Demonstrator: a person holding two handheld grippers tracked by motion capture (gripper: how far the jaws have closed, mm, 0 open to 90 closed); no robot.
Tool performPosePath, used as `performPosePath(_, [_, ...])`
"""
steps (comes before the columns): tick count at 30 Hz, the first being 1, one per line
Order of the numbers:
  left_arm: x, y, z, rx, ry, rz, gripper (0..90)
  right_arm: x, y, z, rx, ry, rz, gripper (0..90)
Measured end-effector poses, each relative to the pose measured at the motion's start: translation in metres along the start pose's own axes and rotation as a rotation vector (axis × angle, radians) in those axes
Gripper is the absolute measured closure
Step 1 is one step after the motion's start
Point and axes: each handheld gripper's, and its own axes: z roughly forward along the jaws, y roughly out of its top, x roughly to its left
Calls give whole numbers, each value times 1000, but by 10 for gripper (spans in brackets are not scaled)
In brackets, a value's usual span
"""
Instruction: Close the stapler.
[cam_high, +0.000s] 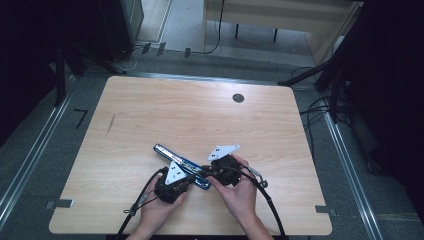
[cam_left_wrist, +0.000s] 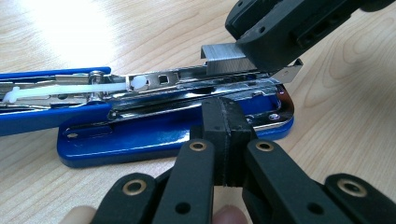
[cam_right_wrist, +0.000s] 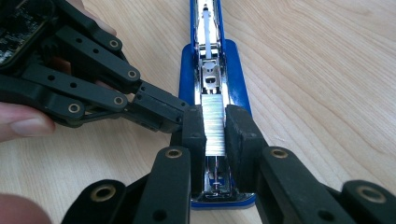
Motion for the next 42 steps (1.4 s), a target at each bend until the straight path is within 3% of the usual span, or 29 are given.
performPosePath(27, [0, 0, 0, 1, 0, 1, 900, 0, 1, 4, 41, -2, 12, 801])
performPosePath(34, [0, 0, 0, 0, -1, -1, 900, 2, 3, 5, 43, -20, -17, 796])
performPosePath(42, [0, 0, 0, -1, -1, -2, 900, 3, 3, 6, 48, -27, -13, 772])
